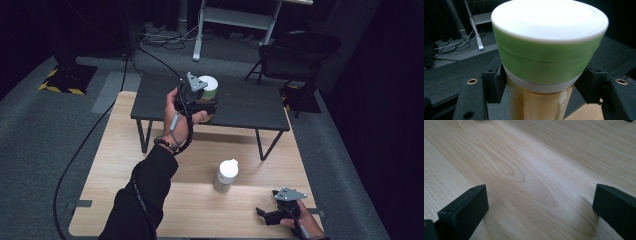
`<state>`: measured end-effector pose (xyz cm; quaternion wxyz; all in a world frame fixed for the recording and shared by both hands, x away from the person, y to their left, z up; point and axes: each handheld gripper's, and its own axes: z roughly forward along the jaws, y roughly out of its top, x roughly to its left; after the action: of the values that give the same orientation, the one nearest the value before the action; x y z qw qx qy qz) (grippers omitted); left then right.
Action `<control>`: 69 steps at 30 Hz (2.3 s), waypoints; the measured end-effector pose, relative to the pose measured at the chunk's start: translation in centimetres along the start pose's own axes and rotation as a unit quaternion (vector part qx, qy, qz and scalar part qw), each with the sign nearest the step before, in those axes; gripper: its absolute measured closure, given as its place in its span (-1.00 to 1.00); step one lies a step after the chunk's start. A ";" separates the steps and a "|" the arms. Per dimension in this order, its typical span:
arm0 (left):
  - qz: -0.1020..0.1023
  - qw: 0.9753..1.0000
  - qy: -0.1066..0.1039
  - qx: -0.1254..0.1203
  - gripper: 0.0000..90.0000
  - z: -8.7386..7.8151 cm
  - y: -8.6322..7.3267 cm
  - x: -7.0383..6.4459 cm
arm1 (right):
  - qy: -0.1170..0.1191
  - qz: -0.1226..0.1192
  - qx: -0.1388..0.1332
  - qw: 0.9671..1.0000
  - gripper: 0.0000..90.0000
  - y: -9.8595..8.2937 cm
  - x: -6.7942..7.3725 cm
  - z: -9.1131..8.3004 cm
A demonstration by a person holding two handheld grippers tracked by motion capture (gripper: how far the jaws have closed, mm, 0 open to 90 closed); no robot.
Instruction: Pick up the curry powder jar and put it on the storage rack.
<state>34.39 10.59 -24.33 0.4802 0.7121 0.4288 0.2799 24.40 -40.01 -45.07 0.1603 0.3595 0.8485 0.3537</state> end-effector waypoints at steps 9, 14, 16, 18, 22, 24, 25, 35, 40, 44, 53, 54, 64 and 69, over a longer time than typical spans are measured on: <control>-0.007 1.000 0.008 -0.010 -0.24 0.3 -0.4 0.6 | 0.000 0.000 0.000 1.000 -1.00 0.0 0.0 0.0; -0.007 1.000 0.005 -0.009 -0.25 0.3 -0.4 0.8 | 0.000 0.000 0.000 1.000 -1.00 0.0 0.0 0.0; -0.006 1.000 0.005 -0.010 -0.26 0.3 -0.4 0.8 | 0.000 0.000 0.000 1.000 -1.00 0.0 0.0 0.0; -0.007 1.000 0.007 -0.013 -0.29 0.3 -0.5 0.8 | 0.000 0.000 0.000 1.000 -0.99 0.0 0.0 0.0; -0.012 1.000 0.001 -0.022 -0.34 0.1 -0.8 0.9 | 0.000 0.000 0.000 1.000 -0.99 0.0 0.0 0.0; -0.007 1.000 -0.001 -0.020 -0.41 0.1 -0.8 0.8 | 0.000 0.000 0.000 1.000 -0.99 0.0 0.0 0.0; -0.004 1.000 0.001 -0.020 -0.46 0.2 -0.9 0.6 | 0.000 0.000 0.000 1.000 -0.99 0.0 0.0 0.0; 0.014 0.999 0.030 -0.029 -0.91 0.0 -1.6 -1.0 | 0.000 0.000 0.000 1.000 -0.99 0.0 0.0 0.0; 0.021 0.999 0.028 -0.033 -0.93 -0.3 -2.3 -1.2 | 0.000 0.000 0.000 1.000 -0.99 0.0 0.0 0.0; 0.033 0.998 0.029 -0.051 -0.94 -0.7 -3.5 -1.3 | 0.000 0.000 0.000 1.000 -0.99 0.0 0.0 0.0; 0.042 0.997 0.030 -0.061 -0.94 -1.4 -5.3 -1.5 | -0.001 0.000 0.001 1.000 -0.99 0.0 0.0 0.0; 0.049 0.997 0.031 -0.059 -0.94 -1.5 -5.5 -1.6 | -0.001 0.000 0.001 1.000 -0.99 0.0 0.0 0.0; 0.069 0.996 0.023 -0.059 -0.94 -2.6 -7.6 -1.7 | -0.001 0.000 0.000 1.000 -0.99 0.0 0.1 0.0; 0.082 0.995 0.021 -0.053 -0.94 -3.0 -8.8 -1.7 | -0.001 0.000 0.000 1.000 -0.99 0.0 0.1 0.0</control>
<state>28.11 11.94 -31.32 0.4838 0.7123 0.3635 0.3556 24.34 -39.97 -45.06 0.1611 0.3605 0.8482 0.3531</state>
